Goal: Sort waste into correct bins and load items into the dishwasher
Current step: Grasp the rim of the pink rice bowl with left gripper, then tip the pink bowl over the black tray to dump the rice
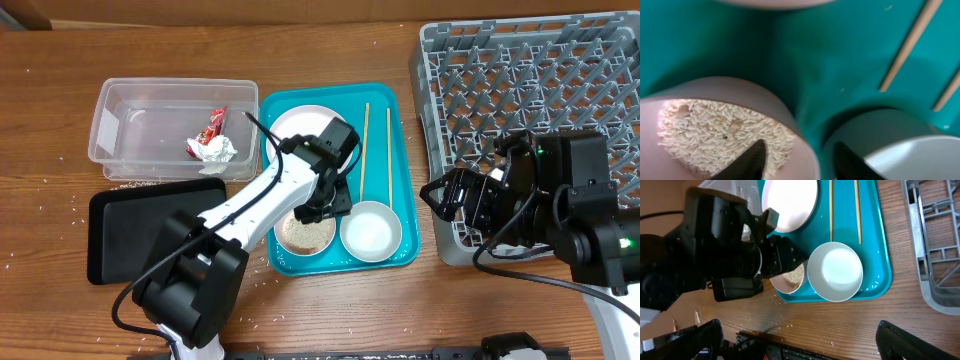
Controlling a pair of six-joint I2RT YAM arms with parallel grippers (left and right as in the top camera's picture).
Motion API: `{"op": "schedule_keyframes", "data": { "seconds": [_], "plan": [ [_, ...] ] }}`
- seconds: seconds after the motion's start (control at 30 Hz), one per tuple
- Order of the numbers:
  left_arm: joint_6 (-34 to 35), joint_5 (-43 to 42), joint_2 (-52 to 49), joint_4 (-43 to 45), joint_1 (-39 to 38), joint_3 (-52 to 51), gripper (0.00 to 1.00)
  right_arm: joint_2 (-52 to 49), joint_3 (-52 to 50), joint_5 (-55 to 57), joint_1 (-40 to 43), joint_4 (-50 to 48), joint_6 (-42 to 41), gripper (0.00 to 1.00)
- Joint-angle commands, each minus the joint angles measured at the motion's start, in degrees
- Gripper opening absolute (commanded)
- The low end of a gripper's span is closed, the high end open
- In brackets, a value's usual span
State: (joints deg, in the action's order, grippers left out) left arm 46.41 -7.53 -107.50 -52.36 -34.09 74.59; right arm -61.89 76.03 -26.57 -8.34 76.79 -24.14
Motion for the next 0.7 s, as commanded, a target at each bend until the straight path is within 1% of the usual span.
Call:
{"op": "schedule_keyframes", "data": {
  "seconds": [0.0, 0.1, 0.2, 0.33, 0.37, 0.5, 0.67],
  "plan": [
    [1.2, -0.5, -0.1, 0.6, 1.4, -0.8, 0.32, 0.1, 0.9, -0.1, -0.3, 0.1, 0.3, 1.00],
    [0.0, 0.0, -0.1, -0.3, 2.1, -0.8, 0.05, 0.1, 0.9, -0.1, -0.3, 0.1, 0.3, 1.00],
    [-2.1, 0.3, 0.0, -3.0, 2.6, -0.5, 0.04, 0.1, 0.9, -0.1, -0.3, 0.1, 0.3, 1.00],
    [-8.4, 0.2, 1.3, -7.6, 3.1, 2.3, 0.04, 0.1, 0.9, -0.1, -0.3, 0.0, 0.3, 1.00],
    [-11.1, 0.2, 2.5, -9.3, 3.0, 4.0, 0.04, 0.1, 0.9, -0.1, -0.3, 0.0, 0.3, 1.00],
    [-16.5, -1.4, 8.1, -13.7, 3.7, 8.7, 0.04, 0.1, 0.9, -0.1, -0.3, -0.2, 0.3, 1.00],
    [-18.2, -3.0, 16.7, -15.5, 8.1, 9.2, 0.04, 0.1, 0.9, -0.1, -0.3, -0.2, 0.3, 1.00]
  ]
}}
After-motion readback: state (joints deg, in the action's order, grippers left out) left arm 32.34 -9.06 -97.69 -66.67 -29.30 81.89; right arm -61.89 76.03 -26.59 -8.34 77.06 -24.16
